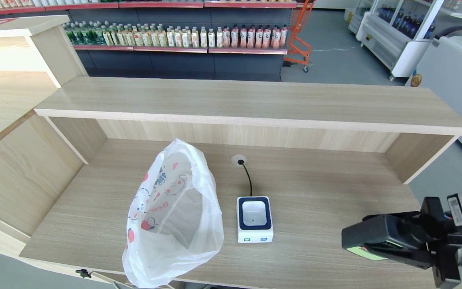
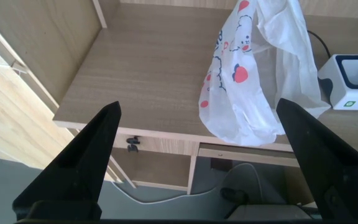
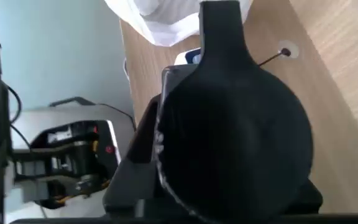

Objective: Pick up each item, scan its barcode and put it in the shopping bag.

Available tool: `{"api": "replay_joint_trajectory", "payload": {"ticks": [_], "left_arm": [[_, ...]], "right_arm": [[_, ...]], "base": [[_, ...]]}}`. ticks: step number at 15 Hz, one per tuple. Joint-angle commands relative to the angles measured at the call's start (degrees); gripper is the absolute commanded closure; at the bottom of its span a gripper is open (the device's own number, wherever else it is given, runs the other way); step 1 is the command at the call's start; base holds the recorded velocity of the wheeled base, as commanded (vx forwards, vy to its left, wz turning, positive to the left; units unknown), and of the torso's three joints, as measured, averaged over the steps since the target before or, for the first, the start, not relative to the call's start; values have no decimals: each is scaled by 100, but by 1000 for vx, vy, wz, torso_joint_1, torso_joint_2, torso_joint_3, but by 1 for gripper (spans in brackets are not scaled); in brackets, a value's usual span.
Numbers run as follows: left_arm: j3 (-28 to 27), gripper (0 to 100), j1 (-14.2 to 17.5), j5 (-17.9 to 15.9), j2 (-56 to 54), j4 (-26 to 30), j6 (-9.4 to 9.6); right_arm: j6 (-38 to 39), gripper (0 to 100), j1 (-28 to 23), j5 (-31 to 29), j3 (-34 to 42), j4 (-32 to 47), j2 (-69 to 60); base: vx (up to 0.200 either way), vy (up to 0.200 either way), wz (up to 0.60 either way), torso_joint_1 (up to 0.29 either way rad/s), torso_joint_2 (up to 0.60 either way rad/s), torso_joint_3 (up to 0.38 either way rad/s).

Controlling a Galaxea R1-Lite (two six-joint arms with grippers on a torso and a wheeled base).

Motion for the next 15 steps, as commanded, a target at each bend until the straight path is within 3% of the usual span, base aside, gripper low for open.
{"api": "replay_joint_trajectory", "payload": {"ticks": [1, 2, 4, 13, 15], "left_arm": [[0, 0, 0, 4, -2, 0, -2], [0, 0, 0, 4, -2, 0, -2], [0, 0, 0, 4, -2, 0, -2], [0, 0, 0, 4, -2, 0, 16], [0, 0, 0, 4, -2, 0, -37]], "right_arm": [[3350, 100, -70, -413, -192, 360, -546], [5416, 100, -70, -562, -254, 78, -441], [6831, 100, -79, -791, -219, -502, -186], [6857, 100, 71, -1002, 19, -572, -124], [6857, 100, 71, -1187, 36, -563, -142]], "base": [[0, 0, 0, 0, 0, 0], [0, 0, 0, 0, 0, 0], [0, 0, 0, 0, 0, 0], [0, 0, 0, 0, 0, 0], [0, 200, 0, 2, 2, 2]]}}
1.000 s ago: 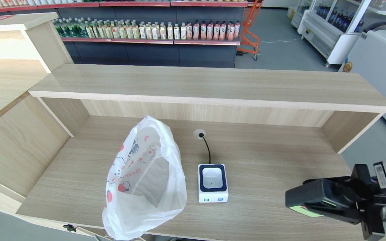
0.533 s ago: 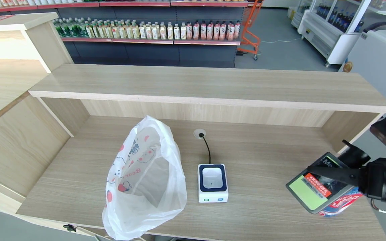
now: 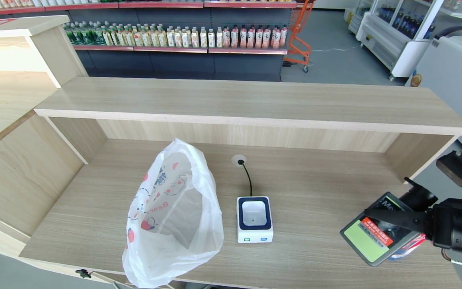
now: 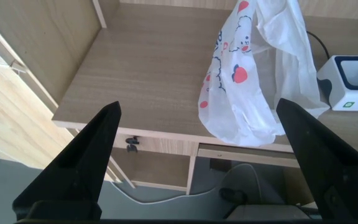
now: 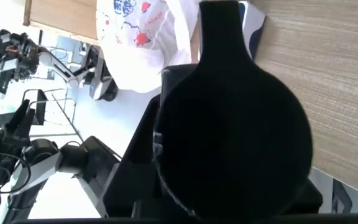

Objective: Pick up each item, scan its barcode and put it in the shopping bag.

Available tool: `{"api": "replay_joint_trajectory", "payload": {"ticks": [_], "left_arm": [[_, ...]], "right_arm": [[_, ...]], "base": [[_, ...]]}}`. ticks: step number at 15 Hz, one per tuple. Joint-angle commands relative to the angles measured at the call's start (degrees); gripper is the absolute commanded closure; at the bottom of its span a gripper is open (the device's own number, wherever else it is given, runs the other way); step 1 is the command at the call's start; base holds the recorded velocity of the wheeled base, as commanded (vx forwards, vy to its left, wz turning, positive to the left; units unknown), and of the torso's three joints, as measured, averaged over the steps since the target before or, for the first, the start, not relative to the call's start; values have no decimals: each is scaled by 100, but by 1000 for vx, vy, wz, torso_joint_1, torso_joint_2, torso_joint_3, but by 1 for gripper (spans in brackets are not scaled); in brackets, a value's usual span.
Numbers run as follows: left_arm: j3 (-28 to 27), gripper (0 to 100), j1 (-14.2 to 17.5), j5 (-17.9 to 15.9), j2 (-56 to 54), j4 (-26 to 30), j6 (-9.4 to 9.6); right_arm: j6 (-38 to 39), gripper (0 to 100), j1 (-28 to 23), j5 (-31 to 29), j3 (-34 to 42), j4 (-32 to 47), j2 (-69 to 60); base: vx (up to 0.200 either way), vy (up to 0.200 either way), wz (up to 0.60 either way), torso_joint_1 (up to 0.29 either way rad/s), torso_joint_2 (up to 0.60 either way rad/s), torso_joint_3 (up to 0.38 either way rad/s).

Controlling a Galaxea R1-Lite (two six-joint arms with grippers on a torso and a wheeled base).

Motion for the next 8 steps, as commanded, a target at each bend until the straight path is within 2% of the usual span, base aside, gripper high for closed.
{"api": "replay_joint_trajectory", "payload": {"ticks": [1, 4, 6, 8], "left_arm": [[0, 0, 0, 4, -2, 0, 2], [0, 0, 0, 4, -2, 0, 20], [0, 0, 0, 4, -2, 0, 38], [0, 0, 0, 4, -2, 0, 11]], "right_arm": [[-1, 100, 3, -21, 6, -19, -9], [-54, 100, 3, -21, -117, -19, 123], [-608, 100, 3, -65, -179, -19, 484], [-1364, 100, 3, -522, -197, -36, 985]], "base": [[0, 200, 0, -12, 2, 7], [0, 200, 0, 4, -1, 1], [0, 200, 0, 0, 0, 5], [0, 0, 0, 0, 0, 0]]}}
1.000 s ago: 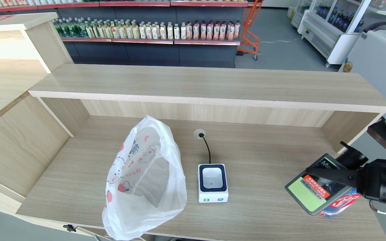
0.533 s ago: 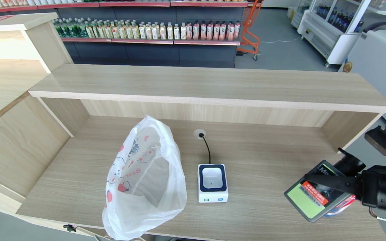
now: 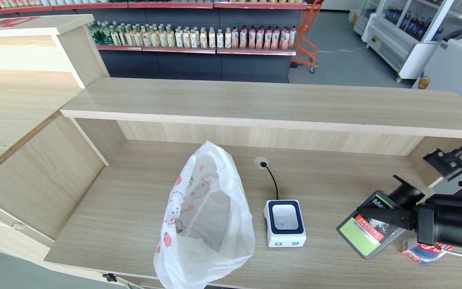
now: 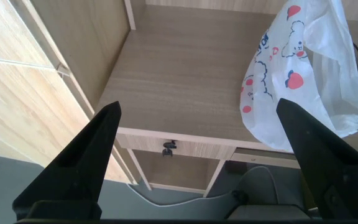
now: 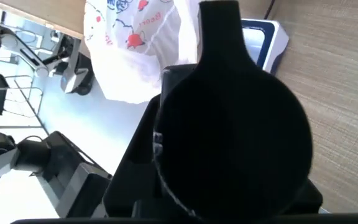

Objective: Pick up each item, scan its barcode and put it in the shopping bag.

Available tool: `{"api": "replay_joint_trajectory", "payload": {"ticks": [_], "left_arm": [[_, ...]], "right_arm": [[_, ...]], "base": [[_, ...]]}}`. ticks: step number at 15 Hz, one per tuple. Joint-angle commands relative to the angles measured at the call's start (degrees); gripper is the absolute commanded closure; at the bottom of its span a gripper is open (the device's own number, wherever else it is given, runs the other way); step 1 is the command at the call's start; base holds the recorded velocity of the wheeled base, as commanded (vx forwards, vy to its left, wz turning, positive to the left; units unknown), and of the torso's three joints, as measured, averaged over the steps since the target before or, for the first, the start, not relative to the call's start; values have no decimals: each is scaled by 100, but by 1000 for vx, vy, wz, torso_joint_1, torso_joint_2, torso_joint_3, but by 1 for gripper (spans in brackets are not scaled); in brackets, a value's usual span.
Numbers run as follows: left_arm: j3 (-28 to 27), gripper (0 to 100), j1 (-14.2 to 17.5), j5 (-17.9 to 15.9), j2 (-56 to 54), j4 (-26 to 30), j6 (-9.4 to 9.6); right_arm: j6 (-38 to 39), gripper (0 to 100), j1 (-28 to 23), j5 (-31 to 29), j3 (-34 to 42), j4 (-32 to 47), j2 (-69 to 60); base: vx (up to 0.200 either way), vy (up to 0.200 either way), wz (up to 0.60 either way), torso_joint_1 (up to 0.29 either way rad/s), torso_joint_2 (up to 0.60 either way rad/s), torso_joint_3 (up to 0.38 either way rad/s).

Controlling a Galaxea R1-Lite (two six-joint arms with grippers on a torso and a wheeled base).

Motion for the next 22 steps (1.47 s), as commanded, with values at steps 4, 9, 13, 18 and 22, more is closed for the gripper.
{"api": "replay_joint_trajectory", "payload": {"ticks": [4, 9, 13, 18, 22], "left_arm": [[0, 0, 3, 1, -2, -2, -2], [0, 0, 3, 1, -2, -2, -2], [0, 0, 3, 1, -2, -2, -2], [0, 0, 3, 1, -2, -2, -2], [0, 0, 3, 1, -2, -2, -2]], "right_arm": [[-1064, 100, 337, -346, 5, -761, 1564], [-1082, 100, 679, -408, -21, -2045, 2733], [-1073, 100, 811, -513, -74, -2748, 3331], [-862, 100, 961, -504, -179, -3671, 3876], [-423, 100, 1163, -548, -663, -3890, 4166]], "base": [[0, 0, 0, 0, 0, 0], [0, 0, 0, 0, 0, 0], [0, 0, 0, 0, 0, 0], [0, 0, 0, 0, 0, 0], [0, 0, 0, 0, 0, 0]]}}
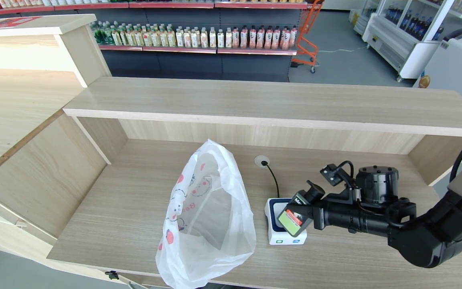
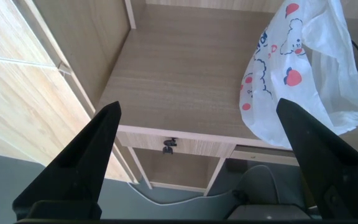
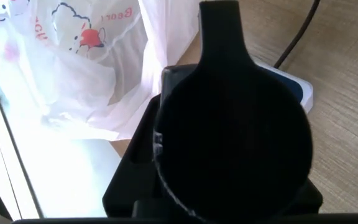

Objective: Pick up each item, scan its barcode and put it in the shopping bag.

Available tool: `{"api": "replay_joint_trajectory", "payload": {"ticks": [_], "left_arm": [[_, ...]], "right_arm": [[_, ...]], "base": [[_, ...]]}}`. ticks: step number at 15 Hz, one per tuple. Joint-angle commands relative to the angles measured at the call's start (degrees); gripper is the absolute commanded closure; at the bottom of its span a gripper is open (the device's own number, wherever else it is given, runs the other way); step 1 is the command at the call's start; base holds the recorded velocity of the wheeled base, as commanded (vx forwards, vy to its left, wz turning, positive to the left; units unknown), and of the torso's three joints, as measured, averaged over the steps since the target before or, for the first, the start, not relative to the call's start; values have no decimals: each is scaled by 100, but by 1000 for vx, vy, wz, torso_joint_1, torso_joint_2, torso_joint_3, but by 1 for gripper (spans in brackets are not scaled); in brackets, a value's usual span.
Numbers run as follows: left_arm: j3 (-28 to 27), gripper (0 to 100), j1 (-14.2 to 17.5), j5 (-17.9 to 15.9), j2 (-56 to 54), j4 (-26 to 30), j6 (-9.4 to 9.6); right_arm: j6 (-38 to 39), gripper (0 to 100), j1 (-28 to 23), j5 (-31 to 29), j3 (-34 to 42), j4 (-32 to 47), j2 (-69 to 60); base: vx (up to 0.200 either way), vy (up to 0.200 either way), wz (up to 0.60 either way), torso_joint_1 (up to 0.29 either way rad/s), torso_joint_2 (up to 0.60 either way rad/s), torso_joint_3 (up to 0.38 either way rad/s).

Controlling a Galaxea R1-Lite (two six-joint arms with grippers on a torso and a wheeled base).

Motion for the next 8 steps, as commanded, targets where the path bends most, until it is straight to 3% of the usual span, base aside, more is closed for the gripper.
{"api": "replay_joint_trajectory", "payload": {"ticks": [1, 8], "left_arm": [[0, 0, 0, 4, -2, 0, -2], [0, 0, 0, 4, -2, 0, -2]], "right_arm": [[19, 100, 82, -70, -237, -9, 269], [19, 100, 91, -263, -246, -360, 515]], "base": [[0, 0, 0, 0, 0, 0], [0, 0, 0, 0, 0, 0]]}}
